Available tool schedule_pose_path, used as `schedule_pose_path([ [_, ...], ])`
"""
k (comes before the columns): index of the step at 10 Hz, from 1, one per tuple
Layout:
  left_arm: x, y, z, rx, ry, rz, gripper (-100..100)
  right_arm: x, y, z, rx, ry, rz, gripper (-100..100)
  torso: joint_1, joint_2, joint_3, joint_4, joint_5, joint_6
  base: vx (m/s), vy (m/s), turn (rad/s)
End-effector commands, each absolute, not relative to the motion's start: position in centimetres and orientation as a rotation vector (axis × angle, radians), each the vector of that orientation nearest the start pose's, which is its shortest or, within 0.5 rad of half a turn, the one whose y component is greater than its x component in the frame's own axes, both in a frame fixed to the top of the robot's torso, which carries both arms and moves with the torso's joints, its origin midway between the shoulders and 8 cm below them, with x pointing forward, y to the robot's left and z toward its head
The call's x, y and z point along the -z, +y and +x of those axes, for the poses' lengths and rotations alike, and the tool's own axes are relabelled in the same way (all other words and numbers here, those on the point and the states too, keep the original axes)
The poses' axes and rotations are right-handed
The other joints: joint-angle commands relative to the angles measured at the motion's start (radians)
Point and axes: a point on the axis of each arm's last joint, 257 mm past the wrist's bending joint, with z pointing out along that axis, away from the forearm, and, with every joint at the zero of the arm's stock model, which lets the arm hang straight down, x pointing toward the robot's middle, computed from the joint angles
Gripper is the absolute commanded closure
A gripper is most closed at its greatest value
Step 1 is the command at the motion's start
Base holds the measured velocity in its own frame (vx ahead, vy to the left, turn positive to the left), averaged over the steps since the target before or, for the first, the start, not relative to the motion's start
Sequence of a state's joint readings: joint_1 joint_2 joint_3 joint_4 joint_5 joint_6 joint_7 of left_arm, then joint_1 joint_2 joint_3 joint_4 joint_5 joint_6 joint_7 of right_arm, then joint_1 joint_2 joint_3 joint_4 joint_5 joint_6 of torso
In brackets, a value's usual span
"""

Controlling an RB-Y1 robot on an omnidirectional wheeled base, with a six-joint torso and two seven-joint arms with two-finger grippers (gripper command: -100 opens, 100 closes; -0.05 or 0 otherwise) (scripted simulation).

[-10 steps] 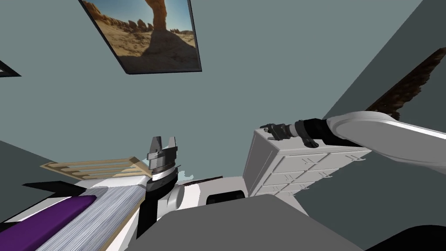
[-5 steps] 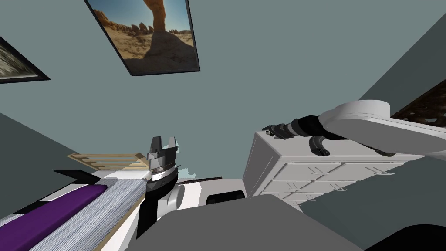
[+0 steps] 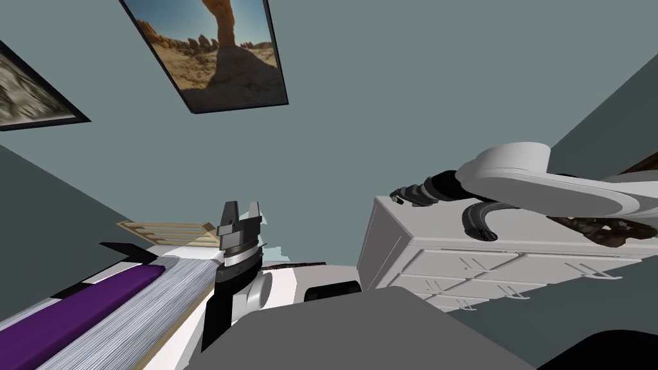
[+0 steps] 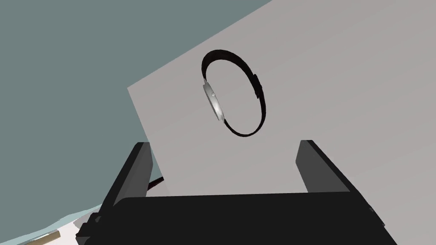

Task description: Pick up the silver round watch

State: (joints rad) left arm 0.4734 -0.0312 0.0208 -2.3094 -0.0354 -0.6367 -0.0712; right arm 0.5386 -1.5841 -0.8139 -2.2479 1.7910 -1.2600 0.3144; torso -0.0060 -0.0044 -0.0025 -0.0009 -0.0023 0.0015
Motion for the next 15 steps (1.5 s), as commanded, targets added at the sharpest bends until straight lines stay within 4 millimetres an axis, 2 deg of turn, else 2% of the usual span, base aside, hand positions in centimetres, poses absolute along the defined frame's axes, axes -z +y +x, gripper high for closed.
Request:
schedule_pose_path([
  [1,-6.9,27.4,31.2,1.237,0.489,-0.478,0,3.5,-42.5,37.2,1.014,0.968,-2.697,-100,0.0,0.0,0.0,0.0,0.0,0.0,0.02,-0.043,0.016],
  [2,-6.9,27.4,31.2,1.237,0.489,-0.478,0,3.5,-42.6,37.1,1.013,0.969,-2.704,0,0.003,0.001,0.0,0.0,0.0,0.0,0.003,-0.008,-0.001],
  [3,-6.9,27.4,31.2,1.237,0.489,-0.478,0,4.0,-43.1,37.2,1.012,0.95,-2.705,-100,0.005,0.002,0.001,0.0,0.001,0.0,0.035,0.026,-0.083],
  [9,-6.9,27.4,31.2,1.238,0.489,-0.478,0,5.0,-44.3,37.3,1.012,0.917,-2.708,-100,0.01,-0.001,0.0,0.0,0.002,0.0,0.048,0.049,-0.053],
  [10,-6.9,27.4,31.2,1.238,0.489,-0.478,0,5.0,-44.3,37.3,1.013,0.912,-2.709,100,0.008,0.001,0.0,0.0,0.002,0.0,0.0,0.0,0.0],
  [14,-6.9,27.4,31.2,1.238,0.489,-0.478,0,5.0,-44.3,37.3,1.014,0.912,-2.708,100,0.007,0.002,0.001,0.0,0.002,0.0,0.0,0.0,0.003],
  [15,-6.9,27.4,31.2,1.238,0.489,-0.478,0,5.0,-44.3,37.3,1.014,0.912,-2.708,0,0.006,0.002,0.001,0.0,0.002,0.001,0.0,0.0,0.0],
])
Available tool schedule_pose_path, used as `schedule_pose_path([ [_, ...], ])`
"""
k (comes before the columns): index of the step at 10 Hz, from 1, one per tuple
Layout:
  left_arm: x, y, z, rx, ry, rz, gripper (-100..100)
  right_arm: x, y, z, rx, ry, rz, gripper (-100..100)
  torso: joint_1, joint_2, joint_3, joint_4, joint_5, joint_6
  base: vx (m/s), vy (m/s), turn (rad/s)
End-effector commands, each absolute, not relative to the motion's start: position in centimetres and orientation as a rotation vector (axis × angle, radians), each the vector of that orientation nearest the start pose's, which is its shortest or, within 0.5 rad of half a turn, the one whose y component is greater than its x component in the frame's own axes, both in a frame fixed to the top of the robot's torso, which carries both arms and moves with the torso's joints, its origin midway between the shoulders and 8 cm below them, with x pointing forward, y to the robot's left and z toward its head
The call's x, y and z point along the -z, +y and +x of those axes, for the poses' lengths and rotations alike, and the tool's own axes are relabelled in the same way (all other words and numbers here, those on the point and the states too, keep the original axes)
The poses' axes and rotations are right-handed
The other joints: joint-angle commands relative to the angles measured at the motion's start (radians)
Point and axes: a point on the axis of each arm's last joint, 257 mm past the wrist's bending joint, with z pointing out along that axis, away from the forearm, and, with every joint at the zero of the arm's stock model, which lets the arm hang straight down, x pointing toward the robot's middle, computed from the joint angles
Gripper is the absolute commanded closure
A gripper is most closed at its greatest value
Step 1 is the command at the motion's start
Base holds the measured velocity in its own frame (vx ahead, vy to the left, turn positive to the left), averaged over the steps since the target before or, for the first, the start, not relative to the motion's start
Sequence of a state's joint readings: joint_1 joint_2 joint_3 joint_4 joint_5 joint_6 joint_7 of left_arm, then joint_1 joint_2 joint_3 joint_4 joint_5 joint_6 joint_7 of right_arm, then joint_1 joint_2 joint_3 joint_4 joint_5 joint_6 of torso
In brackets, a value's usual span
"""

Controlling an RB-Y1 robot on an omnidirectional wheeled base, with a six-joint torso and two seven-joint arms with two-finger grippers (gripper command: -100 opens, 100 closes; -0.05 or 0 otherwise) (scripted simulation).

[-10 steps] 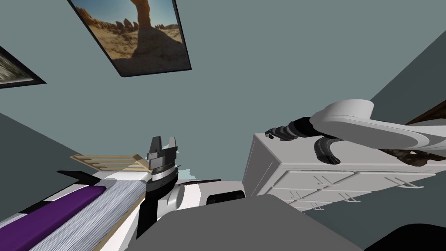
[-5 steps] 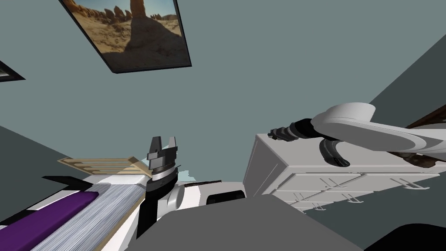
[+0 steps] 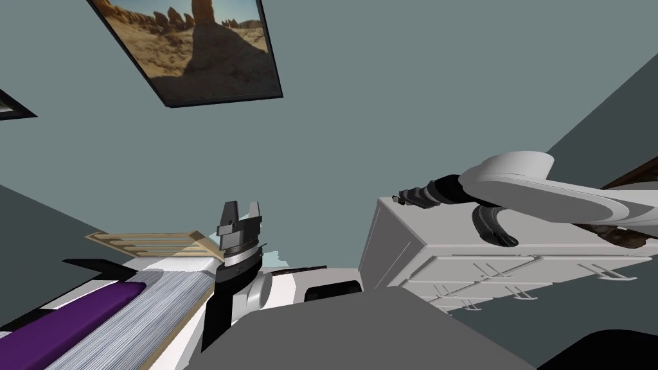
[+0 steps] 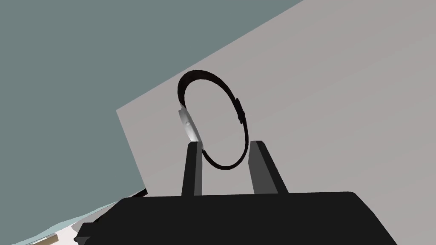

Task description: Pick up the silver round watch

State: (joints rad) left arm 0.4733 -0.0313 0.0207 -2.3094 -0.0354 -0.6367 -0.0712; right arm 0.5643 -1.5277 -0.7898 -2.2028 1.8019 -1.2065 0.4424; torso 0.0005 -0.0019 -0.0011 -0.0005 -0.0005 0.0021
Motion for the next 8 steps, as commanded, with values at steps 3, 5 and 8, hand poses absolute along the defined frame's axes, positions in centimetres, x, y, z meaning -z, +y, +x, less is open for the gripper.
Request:
schedule_pose_path([
  [3,-6.9,27.4,31.2,1.238,0.489,-0.478,0,4.1,-43.3,37.2,1.012,0.944,-2.706,100,-0.003,0.003,0.002,0.001,0.0,0.0,-0.054,-0.056,0.078],
  [5,-6.9,27.4,31.2,1.238,0.489,-0.478,0,3.7,-42.7,37.2,1.013,0.963,-2.704,100,-0.004,0.004,0.003,0.001,-0.001,0.0,-0.056,-0.052,0.055],
  [8,-6.9,27.4,31.2,1.238,0.489,-0.478,0,3.6,-42.7,37.1,1.013,0.964,-2.703,0,-0.001,0.002,0.001,0.001,0.0,0.001,-0.018,-0.017,0.021],
])
